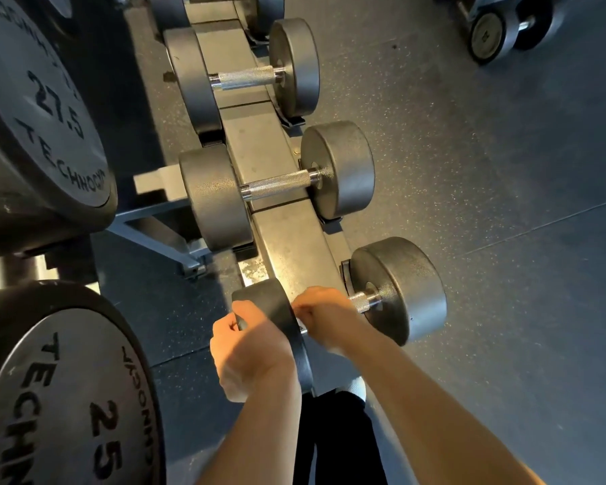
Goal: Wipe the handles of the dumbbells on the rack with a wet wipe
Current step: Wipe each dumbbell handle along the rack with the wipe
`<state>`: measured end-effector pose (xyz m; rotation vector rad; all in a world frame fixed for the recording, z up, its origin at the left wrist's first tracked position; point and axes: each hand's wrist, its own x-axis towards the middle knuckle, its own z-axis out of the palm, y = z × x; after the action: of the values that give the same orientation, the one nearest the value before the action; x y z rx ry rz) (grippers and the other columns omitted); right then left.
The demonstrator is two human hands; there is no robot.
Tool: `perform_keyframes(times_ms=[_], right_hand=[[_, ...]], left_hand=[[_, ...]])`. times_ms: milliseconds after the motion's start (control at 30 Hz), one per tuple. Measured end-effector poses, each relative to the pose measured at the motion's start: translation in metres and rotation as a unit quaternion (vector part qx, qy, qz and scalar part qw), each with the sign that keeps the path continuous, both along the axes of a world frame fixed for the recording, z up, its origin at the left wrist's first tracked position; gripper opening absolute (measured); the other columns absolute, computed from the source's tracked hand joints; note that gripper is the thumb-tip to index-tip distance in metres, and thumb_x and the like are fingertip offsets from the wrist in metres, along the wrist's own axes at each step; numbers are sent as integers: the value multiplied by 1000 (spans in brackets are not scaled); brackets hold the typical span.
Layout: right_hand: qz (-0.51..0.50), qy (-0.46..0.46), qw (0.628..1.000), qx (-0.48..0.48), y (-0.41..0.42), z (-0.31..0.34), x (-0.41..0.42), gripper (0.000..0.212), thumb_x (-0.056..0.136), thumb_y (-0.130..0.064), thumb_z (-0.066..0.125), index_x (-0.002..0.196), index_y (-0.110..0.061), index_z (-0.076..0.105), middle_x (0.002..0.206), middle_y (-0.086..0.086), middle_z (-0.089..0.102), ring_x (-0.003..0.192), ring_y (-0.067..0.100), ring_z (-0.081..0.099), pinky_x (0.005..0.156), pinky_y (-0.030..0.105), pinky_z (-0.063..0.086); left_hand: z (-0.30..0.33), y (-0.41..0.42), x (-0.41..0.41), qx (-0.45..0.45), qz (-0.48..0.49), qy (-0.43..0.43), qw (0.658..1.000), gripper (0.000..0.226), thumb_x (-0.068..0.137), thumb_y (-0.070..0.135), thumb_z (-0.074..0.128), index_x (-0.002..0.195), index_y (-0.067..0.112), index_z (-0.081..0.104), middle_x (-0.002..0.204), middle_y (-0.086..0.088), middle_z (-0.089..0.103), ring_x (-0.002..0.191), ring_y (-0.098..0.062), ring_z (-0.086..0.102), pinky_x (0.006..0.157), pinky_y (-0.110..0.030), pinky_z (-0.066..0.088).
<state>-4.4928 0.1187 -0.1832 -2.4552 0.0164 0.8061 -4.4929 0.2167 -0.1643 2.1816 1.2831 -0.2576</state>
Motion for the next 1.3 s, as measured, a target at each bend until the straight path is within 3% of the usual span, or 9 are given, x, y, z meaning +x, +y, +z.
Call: perform_keyframes(times_ms=[67,233,300,400,500,600,767,967,1300], right_hand=[[11,-8,1000,-17,-5,-1,-5,25,92,-5,55,114,-11,66,112,9,61,103,23,58,91,27,44],[86,39,979,-180,-27,7,1,36,91,-4,57,126,-7,57,121,13,52,111,26,51,90,31,45],[150,66,954,-252,-42,7,10,36,91,-3,53,128,-4,54,127,16,48,117,31,46,86,34,44],[292,26,897,-331,-47,2,18,37,95,-17,51,131,-11,52,128,10,46,117,28,43,81,31,34],[382,-7,847,-370,-51,-1,30,37,99,-28,44,134,-18,49,132,5,44,122,24,39,91,31,32],[424,-22,822,-380,-60,0,32,36,99,-28,42,132,-20,51,133,3,44,123,24,38,96,32,29],[434,-47,820,-370,-68,16,2,29,96,-26,45,121,-20,57,116,2,47,112,24,40,89,34,29],[441,-43,816,-371,-68,27,-10,31,96,-21,41,122,-16,58,111,3,47,107,25,39,86,34,28],[431,62,828,-354,-47,-29,65,32,99,-22,40,128,-19,54,130,3,54,123,24,44,101,34,26]], left_hand=[[-1,1,0,-5,3,7,1000,39,94,52,31,98,25,57,93,-3,58,84,-29,53,72,-35,37],[2,0,-1,-4,-4,15,1000,41,94,53,29,97,24,58,96,-4,58,84,-28,52,71,-35,34],[3,-1,0,-2,-8,9,1000,40,95,52,29,91,23,57,95,-5,59,80,-28,51,68,-34,33],[2,0,1,11,-16,14,1000,43,95,52,28,87,21,58,93,-5,60,78,-27,51,62,-32,28],[0,1,2,12,-19,18,1000,45,95,53,27,85,21,57,92,-4,60,75,-26,51,58,-30,27],[2,0,2,8,-21,16,1000,44,95,54,27,83,22,55,94,-3,59,75,-25,50,60,-33,30],[6,-1,0,3,-10,16,1000,42,96,54,30,97,22,57,96,0,53,79,-24,48,61,-32,26],[8,-2,1,-4,4,13,1000,44,96,55,31,101,23,60,98,0,55,80,-23,49,66,-35,32],[5,-1,1,0,23,16,1000,38,94,57,33,96,28,58,101,0,60,83,-24,51,70,-35,35]])
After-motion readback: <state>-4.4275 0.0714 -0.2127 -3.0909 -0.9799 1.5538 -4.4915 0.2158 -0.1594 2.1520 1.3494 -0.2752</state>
